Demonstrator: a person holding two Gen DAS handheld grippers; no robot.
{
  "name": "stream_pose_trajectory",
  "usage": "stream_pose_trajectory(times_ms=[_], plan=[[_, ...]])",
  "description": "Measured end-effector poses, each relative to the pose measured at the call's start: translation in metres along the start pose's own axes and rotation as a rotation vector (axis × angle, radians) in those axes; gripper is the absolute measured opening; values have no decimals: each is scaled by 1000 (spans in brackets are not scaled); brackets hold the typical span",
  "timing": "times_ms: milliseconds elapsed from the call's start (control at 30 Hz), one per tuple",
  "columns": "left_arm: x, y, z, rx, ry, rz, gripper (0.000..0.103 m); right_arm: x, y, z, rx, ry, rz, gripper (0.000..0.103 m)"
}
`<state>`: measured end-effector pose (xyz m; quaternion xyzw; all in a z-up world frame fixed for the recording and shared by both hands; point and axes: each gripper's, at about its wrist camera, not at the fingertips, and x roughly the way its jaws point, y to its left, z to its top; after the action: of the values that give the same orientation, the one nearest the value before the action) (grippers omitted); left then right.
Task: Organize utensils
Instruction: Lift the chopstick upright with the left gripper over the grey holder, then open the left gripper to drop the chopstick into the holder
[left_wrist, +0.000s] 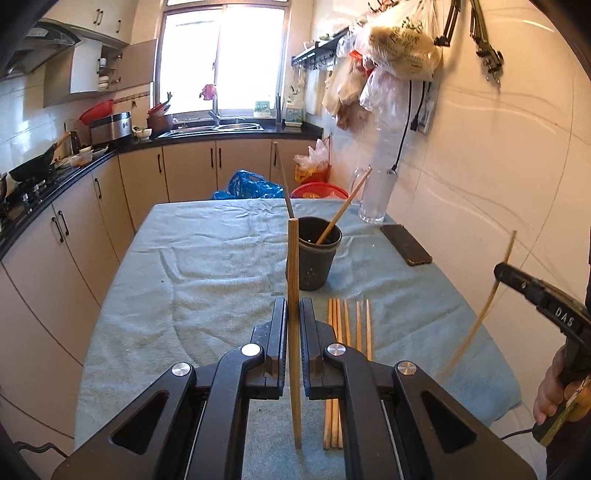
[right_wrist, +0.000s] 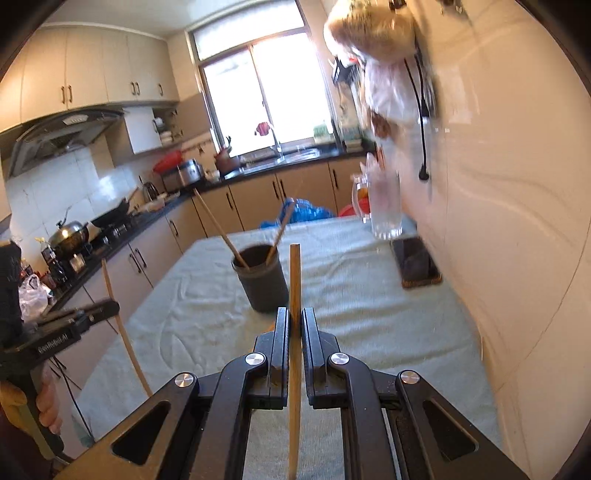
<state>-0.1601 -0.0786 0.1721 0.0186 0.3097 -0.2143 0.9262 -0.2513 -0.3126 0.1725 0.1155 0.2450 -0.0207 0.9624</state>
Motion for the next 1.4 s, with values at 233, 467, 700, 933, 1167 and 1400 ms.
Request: stream_pose_trajectory(times_ms=[233, 467, 700, 933, 1167, 1400], plan=[[-5, -5, 8, 10, -22, 39, 6, 1, 14, 22, -78, -29, -13, 7], [0, -6, 25, -16, 11, 74, 6, 14, 15, 47, -29, -20, -44, 7], [18, 4, 28, -46, 37, 52, 6, 18, 18, 61, -35, -36, -9, 7], [8, 10, 52, -82, -38, 5, 6, 28, 20, 78, -55, -59, 58, 7], [-3, 0, 100, -90, -112, -29, 6, 22, 13, 94, -33, -156, 80, 7], [13, -7, 140, -93, -207, -45, 6, 42, 4, 128, 70, -179, 107, 7]])
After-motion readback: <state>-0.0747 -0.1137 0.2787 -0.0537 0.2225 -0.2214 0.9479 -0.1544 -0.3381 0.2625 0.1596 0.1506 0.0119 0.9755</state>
